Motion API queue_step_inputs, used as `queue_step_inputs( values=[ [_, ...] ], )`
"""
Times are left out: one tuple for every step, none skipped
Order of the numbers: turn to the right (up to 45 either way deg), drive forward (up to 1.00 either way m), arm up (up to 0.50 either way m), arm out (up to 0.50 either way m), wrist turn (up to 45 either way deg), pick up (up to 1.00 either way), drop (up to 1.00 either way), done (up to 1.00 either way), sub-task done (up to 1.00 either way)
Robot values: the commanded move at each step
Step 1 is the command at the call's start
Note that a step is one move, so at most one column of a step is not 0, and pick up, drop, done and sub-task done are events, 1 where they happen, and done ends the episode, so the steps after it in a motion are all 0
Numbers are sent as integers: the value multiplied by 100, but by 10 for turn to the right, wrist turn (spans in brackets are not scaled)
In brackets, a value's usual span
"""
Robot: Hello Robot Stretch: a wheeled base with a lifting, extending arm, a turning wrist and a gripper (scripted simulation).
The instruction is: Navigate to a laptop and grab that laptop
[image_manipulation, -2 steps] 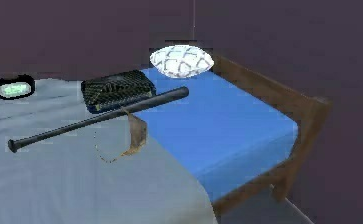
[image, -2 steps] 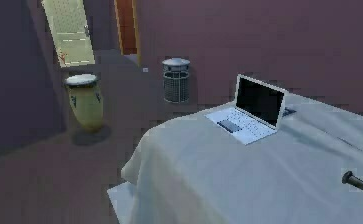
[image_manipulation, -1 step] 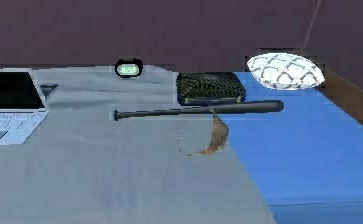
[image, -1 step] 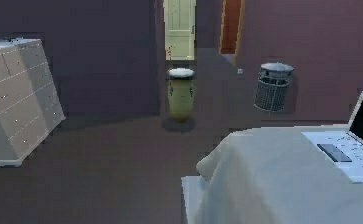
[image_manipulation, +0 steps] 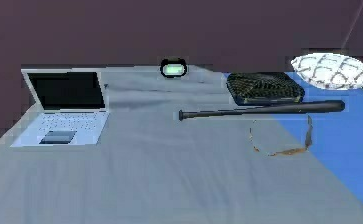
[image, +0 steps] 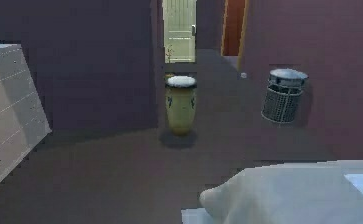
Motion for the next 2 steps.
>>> queue_step_inputs(
  values=[
    [-270, 0, 0, 0, 0, 0, 0, 0, 0],
    [0, 0, 50, 0, 0, 0, 0, 0, 0]
  ],
)
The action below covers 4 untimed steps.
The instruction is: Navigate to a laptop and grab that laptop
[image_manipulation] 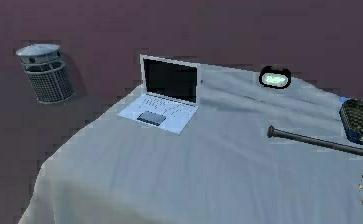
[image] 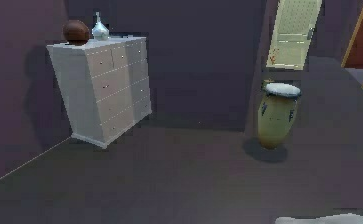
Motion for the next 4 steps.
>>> queue_step_inputs(
  values=[
    [0, 0, 36, 0, 0, 0, 0, 0, 0],
    [0, 0, 0, 48, 0, 0, 0, 0, 0],
    [0, 0, 0, 0, 450, 0, 0, 0, 0],
    [0, 0, 0, 0, 450, 0, 0, 0, 0]
  ],
)
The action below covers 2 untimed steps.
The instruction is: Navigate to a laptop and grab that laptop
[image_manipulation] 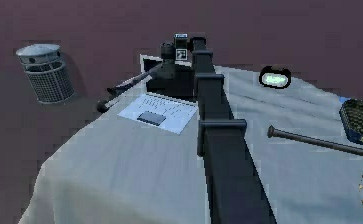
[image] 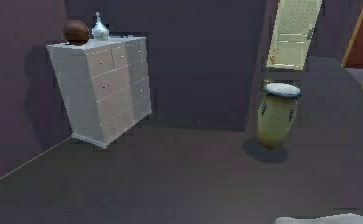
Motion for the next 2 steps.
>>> queue_step_inputs(
  values=[
    [0, 0, 0, 0, 450, 0, 0, 0, 0],
    [0, 0, 0, 0, 450, 0, 0, 0, 0]
  ],
)
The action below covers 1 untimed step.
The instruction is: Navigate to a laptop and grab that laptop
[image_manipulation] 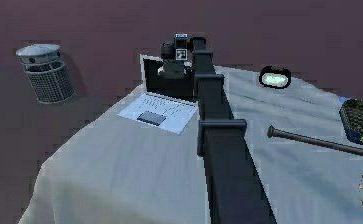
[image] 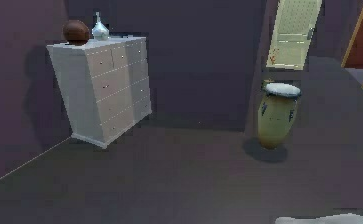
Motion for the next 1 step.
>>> queue_step_inputs(
  values=[
    [0, 0, 0, 0, 60, 0, 0, 0, 0]
  ],
)
